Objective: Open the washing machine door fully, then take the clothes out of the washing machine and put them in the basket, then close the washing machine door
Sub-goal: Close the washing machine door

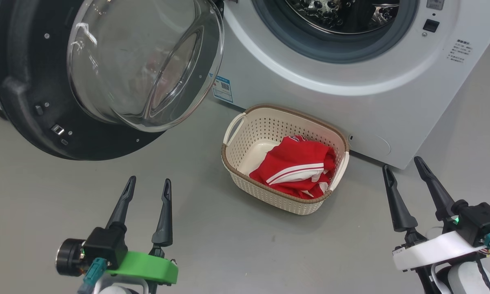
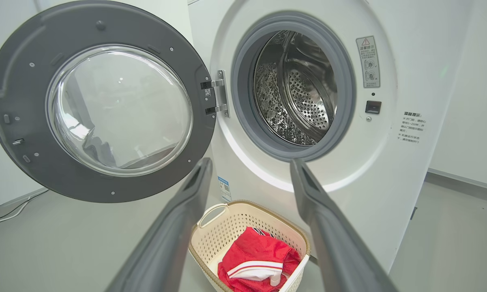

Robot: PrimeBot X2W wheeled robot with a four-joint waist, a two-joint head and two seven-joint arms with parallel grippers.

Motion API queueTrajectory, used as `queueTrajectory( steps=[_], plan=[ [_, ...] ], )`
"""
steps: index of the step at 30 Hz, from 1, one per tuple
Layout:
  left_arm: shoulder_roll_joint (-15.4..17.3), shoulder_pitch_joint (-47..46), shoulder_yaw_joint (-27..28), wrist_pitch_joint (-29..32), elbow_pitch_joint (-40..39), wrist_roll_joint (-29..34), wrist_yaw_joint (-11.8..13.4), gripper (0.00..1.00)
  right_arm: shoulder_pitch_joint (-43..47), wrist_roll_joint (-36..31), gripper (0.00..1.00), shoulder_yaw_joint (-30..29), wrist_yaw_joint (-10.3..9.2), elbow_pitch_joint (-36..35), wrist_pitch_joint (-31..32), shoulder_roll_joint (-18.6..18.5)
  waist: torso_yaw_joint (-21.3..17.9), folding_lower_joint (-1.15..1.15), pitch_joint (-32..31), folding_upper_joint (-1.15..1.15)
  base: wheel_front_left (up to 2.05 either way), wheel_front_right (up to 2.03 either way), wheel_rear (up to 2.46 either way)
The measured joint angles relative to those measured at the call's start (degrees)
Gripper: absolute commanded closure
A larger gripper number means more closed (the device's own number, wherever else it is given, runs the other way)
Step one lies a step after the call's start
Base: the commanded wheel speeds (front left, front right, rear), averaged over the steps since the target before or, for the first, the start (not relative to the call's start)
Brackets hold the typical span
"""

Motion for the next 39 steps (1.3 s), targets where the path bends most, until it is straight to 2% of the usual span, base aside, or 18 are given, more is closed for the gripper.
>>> queueTrajectory(
  steps=[39],
  plan=[
    [0.0, 1.6, 1.9, 0.0, -1.5, 0.0, 0.7, 0.00, 0.0, 0.0, 0.00, 0.8, 0.00, 0.2, 0.0, 0.0, 0.1, 0.00, -0.4, 0.00, 0.00, 0.00, 0.00]
  ],
)
